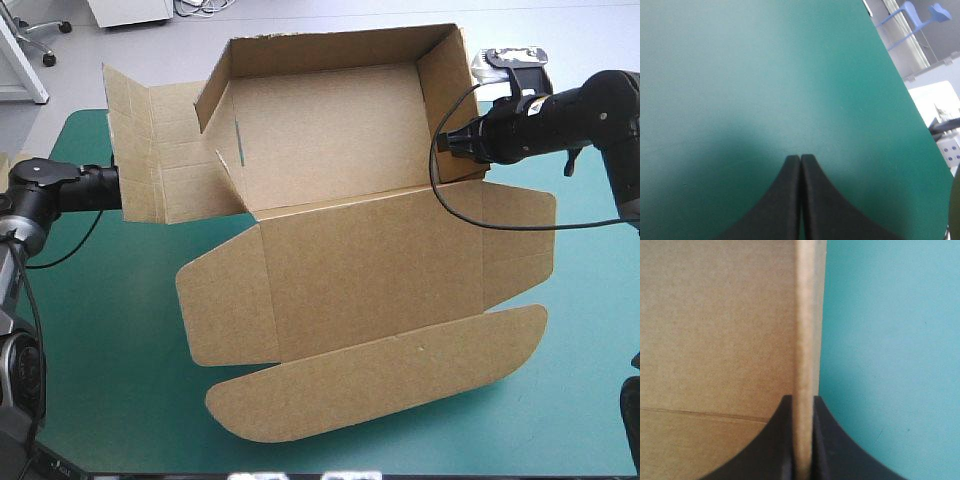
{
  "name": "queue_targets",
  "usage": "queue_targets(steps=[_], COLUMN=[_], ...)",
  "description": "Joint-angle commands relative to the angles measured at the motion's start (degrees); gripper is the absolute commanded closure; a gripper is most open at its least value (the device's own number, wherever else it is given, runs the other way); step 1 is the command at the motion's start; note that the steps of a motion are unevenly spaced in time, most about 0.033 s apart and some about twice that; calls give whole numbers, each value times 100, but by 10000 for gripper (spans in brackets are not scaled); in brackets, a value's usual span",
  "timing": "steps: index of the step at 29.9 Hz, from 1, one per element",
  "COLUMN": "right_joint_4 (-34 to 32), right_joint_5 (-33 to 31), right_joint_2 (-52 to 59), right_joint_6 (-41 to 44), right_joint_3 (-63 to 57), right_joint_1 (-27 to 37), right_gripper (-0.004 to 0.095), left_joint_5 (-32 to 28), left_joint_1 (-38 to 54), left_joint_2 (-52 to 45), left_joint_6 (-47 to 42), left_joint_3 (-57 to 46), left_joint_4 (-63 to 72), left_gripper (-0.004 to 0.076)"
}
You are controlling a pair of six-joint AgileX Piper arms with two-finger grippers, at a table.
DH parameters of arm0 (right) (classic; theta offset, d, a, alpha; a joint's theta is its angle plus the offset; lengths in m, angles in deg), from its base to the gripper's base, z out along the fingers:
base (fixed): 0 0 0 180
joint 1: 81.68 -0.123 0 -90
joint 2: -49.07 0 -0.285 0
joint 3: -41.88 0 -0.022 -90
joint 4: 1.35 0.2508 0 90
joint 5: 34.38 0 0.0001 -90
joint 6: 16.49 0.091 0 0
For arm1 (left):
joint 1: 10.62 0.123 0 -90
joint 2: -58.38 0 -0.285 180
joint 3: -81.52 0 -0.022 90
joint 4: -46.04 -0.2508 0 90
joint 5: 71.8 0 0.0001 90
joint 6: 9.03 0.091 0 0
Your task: Fold the box
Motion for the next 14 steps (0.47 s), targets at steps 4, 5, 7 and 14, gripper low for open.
queue_targets(steps=[4,5,7,14], right_joint_4=[274,274,241,207], right_joint_5=[-13,-13,-13,-13], right_joint_2=[-156,-198,-314,-752], right_joint_6=[-30,-30,-30,-67], right_joint_3=[165,165,165,165], right_joint_1=[-2,-2,-2,-2], right_gripper=[940,940,940,940], left_joint_5=[221,245,308,368], left_joint_1=[-265,-265,-265,-265], left_joint_2=[-256,-268,-280,-288], left_joint_6=[74,74,84,101], left_joint_3=[141,141,141,141], left_joint_4=[624,650,740,920], left_gripper=[738,738,738,738])
